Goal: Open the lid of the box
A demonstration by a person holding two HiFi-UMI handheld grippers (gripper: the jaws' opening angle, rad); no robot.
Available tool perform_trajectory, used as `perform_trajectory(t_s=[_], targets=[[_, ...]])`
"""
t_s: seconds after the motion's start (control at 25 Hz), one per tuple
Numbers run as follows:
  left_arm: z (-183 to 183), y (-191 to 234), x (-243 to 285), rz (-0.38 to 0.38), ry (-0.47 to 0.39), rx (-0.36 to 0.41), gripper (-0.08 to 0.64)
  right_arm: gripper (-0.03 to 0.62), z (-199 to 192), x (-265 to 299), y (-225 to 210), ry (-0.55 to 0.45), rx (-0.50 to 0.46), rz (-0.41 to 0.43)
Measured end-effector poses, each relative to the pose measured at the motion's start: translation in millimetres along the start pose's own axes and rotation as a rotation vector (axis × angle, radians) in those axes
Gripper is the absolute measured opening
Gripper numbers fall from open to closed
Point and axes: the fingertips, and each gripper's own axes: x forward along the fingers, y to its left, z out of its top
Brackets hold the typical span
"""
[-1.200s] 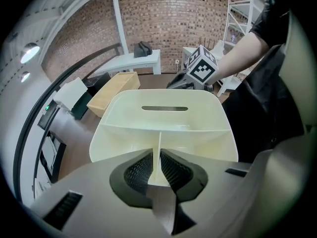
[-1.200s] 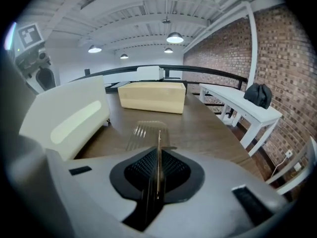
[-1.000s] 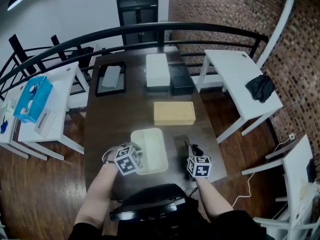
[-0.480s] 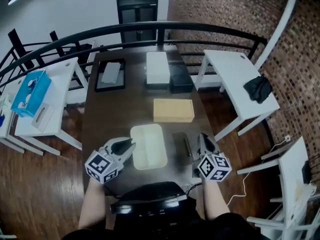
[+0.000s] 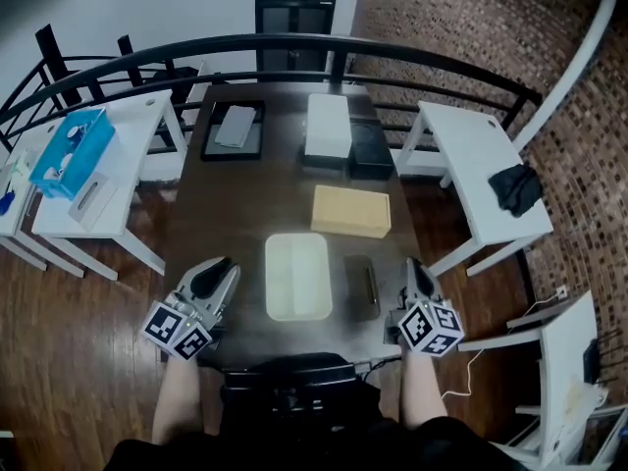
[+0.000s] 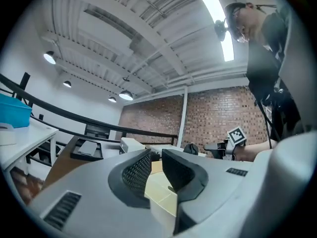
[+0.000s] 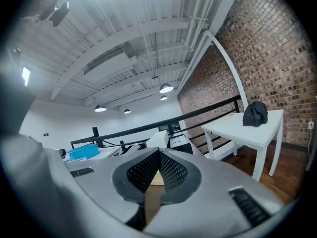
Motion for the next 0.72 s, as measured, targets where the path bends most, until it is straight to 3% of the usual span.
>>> perform_trajectory(t_s=[0.72], targets=[[5.2, 23.7, -25.0, 0.097, -0.076, -0.071, 0.058, 0.0, 7.6, 4.2, -0.9, 0.023, -0.086, 0.025]])
